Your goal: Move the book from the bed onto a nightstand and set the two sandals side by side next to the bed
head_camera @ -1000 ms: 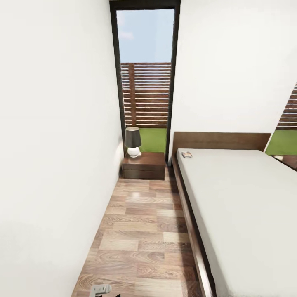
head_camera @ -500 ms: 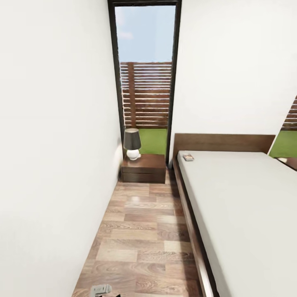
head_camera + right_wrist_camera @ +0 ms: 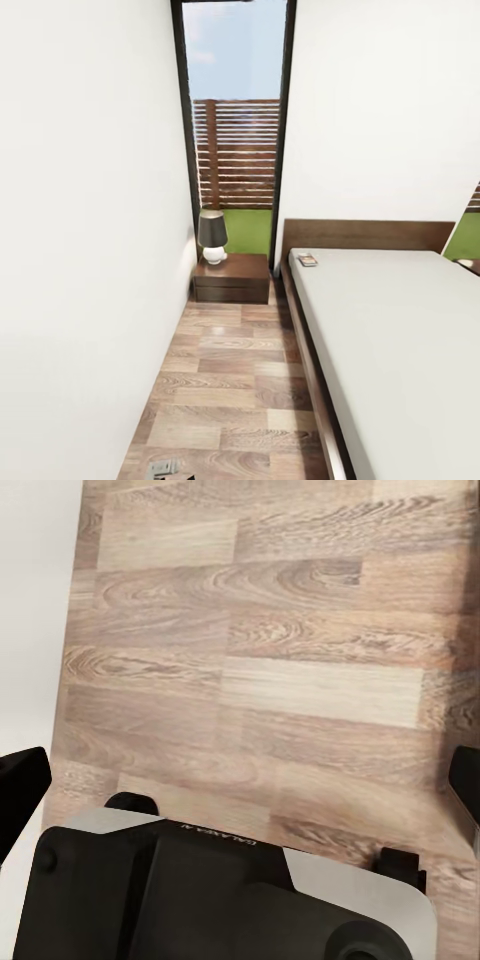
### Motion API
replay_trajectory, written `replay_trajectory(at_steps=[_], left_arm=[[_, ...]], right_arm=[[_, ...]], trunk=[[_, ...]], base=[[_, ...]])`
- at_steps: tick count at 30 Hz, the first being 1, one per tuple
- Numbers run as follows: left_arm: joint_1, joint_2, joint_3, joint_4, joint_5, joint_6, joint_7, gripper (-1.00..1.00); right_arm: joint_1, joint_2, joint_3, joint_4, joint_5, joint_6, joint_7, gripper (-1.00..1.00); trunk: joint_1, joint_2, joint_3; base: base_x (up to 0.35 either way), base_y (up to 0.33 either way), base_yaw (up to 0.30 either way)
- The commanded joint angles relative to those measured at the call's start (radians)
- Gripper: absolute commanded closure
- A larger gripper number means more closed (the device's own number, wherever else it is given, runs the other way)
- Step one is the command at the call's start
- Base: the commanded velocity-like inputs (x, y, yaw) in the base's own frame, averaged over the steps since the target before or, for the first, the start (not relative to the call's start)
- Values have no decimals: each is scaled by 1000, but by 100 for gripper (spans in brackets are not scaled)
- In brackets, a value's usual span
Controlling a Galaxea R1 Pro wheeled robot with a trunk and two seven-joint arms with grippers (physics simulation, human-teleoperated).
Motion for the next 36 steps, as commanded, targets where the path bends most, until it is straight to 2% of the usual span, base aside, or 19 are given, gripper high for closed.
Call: replay_trajectory(at_steps=[1, 27, 36], left_arm=[[-1, 0, 5, 1, -3, -3, -3, -100], [-1, 0, 5, 2, -3, -3, -4, -100], [-1, 0, 5, 2, -3, -3, -3, -100]], right_arm=[[-2, 0, 2, 5, -7, -5, 5, -100], [-2, 0, 2, 5, -7, -5, 6, -100], [-2, 0, 2, 5, -8, -5, 6, -100]], trunk=[[1, -2, -2], [1, -2, -2], [1, -2, -2]], base=[[327, 0, 0], [325, 0, 0], [223, 0, 0]])
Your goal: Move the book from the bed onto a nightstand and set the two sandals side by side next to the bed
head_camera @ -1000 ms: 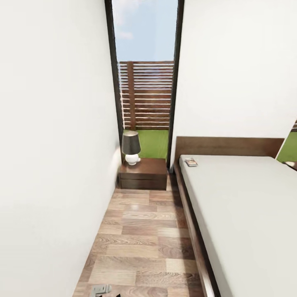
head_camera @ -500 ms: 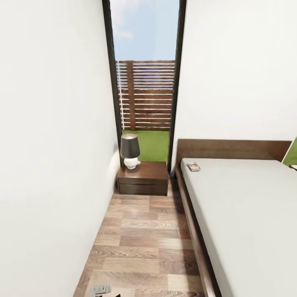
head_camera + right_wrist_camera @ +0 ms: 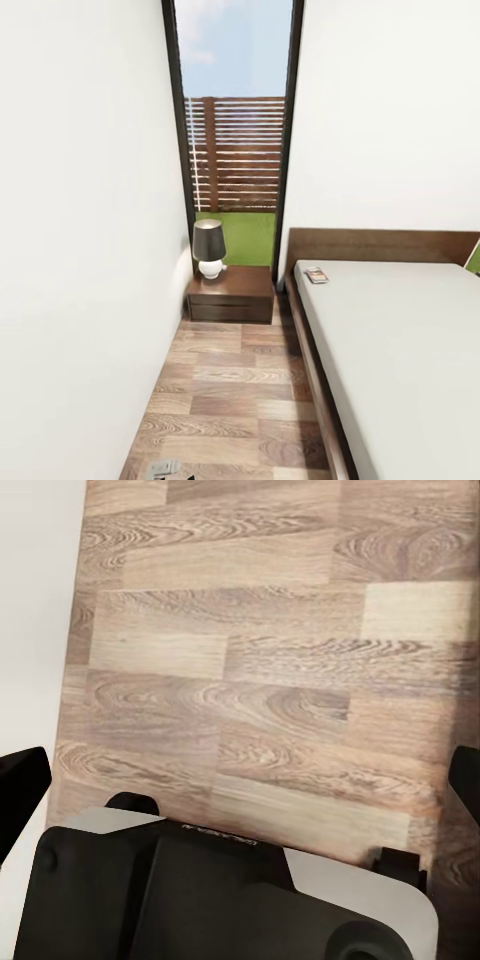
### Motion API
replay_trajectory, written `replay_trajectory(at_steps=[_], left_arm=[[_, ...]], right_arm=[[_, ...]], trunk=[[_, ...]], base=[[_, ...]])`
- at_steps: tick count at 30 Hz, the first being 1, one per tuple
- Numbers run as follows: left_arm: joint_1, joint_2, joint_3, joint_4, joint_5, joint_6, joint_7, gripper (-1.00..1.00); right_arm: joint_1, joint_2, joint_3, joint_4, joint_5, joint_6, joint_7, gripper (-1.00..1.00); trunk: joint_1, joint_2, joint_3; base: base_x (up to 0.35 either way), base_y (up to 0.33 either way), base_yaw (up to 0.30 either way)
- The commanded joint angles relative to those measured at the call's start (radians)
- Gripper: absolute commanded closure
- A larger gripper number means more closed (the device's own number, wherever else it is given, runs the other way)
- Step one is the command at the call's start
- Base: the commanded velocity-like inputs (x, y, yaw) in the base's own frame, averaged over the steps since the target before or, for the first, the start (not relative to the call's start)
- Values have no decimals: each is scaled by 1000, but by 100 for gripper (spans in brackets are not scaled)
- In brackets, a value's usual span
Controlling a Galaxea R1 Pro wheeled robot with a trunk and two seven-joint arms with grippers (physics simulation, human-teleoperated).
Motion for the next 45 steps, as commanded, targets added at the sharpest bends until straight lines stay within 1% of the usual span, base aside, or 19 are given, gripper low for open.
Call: replay_trajectory(at_steps=[1, 10, 21, 45], left_arm=[[-1, 0, 6, 1, -3, -3, -4, -100], [-1, 0, 6, 2, -3, -3, -4, -100], [-1, 0, 6, 2, -3, -3, -4, -100], [-1, 0, 6, 1, -3, -3, -4, -100]], right_arm=[[-2, 0, 2, 5, -8, -5, 5, -100], [-2, 0, 2, 5, -10, -5, 5, -100], [-2, 0, 2, 5, -10, -5, 5, -100], [-2, 0, 2, 5, -8, -5, 5, -100]], trunk=[[1, -2, -2], [1, -2, -2], [1, -2, -2], [1, -2, -2]], base=[[305, 0, 0], [321, 0, -6], [319, 0, -118], [253, 0, -2]])
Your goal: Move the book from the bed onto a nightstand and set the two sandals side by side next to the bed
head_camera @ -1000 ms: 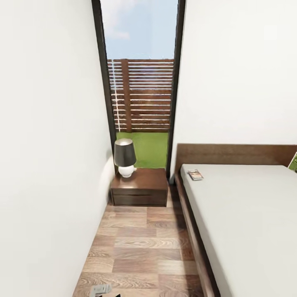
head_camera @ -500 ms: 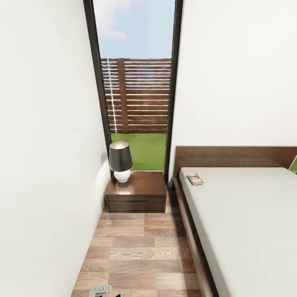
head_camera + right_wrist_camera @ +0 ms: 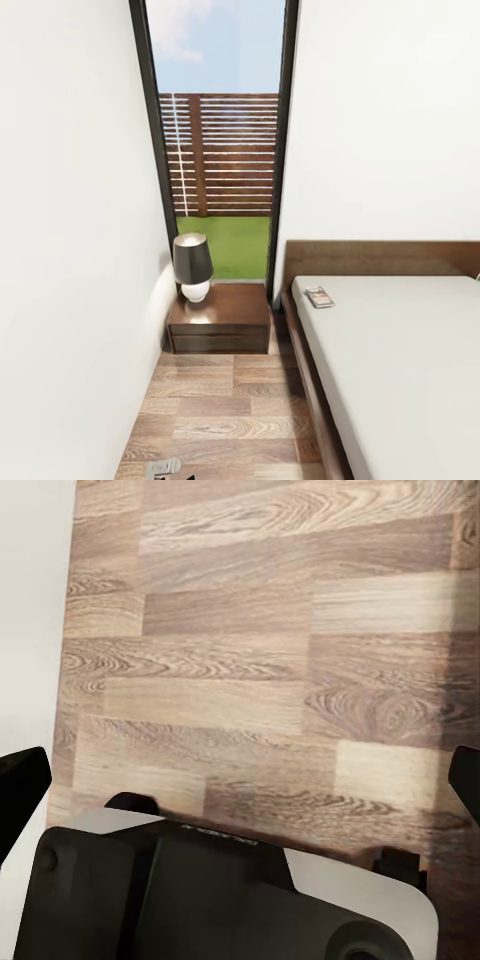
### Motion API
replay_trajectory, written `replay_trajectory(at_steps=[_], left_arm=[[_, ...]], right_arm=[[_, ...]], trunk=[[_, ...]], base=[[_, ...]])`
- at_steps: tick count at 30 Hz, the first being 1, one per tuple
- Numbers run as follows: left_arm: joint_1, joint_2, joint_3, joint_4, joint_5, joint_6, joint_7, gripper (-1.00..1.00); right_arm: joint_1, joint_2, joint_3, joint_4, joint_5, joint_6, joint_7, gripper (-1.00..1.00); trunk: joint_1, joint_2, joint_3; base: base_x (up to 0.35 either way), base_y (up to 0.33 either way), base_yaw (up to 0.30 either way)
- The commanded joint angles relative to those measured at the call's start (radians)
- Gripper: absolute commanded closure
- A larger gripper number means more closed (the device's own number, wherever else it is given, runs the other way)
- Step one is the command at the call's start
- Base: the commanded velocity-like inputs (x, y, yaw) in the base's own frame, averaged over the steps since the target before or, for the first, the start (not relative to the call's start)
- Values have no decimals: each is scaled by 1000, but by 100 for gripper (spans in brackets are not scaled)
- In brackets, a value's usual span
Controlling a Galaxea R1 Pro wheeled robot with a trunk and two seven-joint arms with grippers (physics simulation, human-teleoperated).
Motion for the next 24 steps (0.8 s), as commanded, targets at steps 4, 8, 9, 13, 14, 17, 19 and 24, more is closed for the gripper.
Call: replay_trajectory(at_steps=[4, 8, 9, 13, 14, 17, 19, 24], left_arm=[[0, 0, 5, 1, -3, -3, -3, -100], [-1, 0, 5, 2, -3, -3, -3, -100], [-1, 0, 5, 2, -3, -3, -3, -100], [0, 0, 5, 2, -3, -3, -3, -100], [-1, 0, 5, 2, -3, -3, -3, -100], [-1, 0, 5, 2, -3, -3, -3, -100], [-1, 0, 5, 1, -3, -3, -4, -100], [-1, 0, 5, 1, -3, -3, -3, -100]], right_arm=[[-2, 0, 2, 5, -7, -5, 5, -100], [-2, 0, 2, 5, -7, -5, 5, -100], [-2, 0, 2, 5, -7, -5, 5, -100], [-2, 0, 2, 5, -7, -5, 5, -100], [-2, 0, 2, 5, -7, -5, 5, -100], [-2, 0, 2, 5, -7, -5, 5, -100], [-2, 0, 2, 5, -7, -5, 5, -100], [-2, 0, 2, 5, -7, -5, 5, -100]], trunk=[[1, -2, -2], [1, -2, -2], [1, -2, -2], [1, -2, -2], [1, -2, -2], [1, -2, -2], [1, -2, -2], [1, -2, -2]], base=[[250, 0, 0], [250, 0, 0], [250, 0, 0], [250, 0, 0], [251, 0, 0], [251, 0, 0], [255, 0, 0], [258, 0, 0]])
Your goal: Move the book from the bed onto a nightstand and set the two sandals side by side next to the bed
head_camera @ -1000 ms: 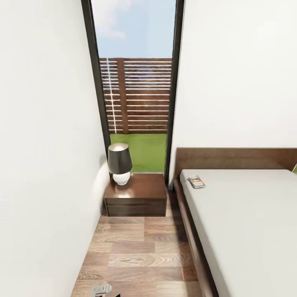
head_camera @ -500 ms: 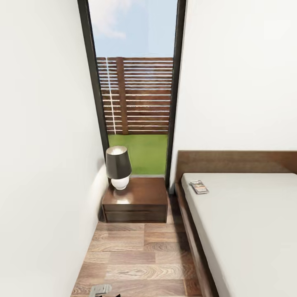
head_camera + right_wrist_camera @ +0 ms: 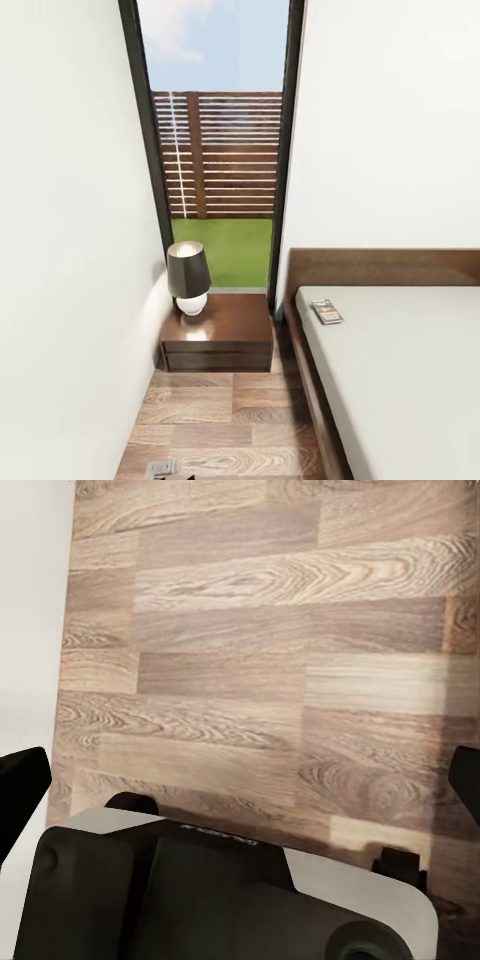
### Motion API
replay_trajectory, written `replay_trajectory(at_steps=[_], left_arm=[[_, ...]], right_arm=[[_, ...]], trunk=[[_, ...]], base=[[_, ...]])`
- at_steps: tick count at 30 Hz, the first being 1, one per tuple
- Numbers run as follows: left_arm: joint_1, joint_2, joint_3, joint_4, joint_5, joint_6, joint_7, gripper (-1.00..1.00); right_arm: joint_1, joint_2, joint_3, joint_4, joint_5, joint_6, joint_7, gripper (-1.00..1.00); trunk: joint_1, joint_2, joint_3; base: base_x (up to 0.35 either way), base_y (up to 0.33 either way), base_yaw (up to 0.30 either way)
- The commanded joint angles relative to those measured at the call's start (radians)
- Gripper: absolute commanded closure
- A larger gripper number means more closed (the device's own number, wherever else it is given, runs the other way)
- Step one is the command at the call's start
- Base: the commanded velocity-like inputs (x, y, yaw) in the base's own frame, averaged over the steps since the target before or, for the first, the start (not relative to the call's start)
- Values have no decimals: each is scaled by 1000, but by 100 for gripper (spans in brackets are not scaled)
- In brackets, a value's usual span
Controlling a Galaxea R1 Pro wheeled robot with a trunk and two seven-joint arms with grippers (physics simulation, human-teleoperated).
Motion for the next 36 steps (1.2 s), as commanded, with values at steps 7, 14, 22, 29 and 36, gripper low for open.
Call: replay_trajectory(at_steps=[7, 14, 22, 29, 36], left_arm=[[-1, 0, 5, 2, -3, -3, -4, -100], [-1, 0, 5, 2, -3, -3, -3, -100], [-1, 0, 5, 1, -3, -3, -3, -100], [-1, 0, 5, 2, -3, -3, -3, -100], [-1, 0, 5, 2, -3, -3, -3, -100]], right_arm=[[-2, 0, 2, 5, -7, -5, 5, -100], [-2, 0, 2, 5, -7, -5, 5, -100], [-2, 0, 2, 5, -7, -6, 5, -100], [-2, 0, 2, 5, -7, -5, 5, -100], [-2, 0, 2, 5, -7, -5, 5, -100]], trunk=[[1, -2, -2], [1, -2, -2], [1, -2, -2], [1, -2, -2], [1, -2, -2]], base=[[259, 0, 0], [253, 0, 0], [210, 0, 0], [220, 44, 0], [238, 43, 0]])
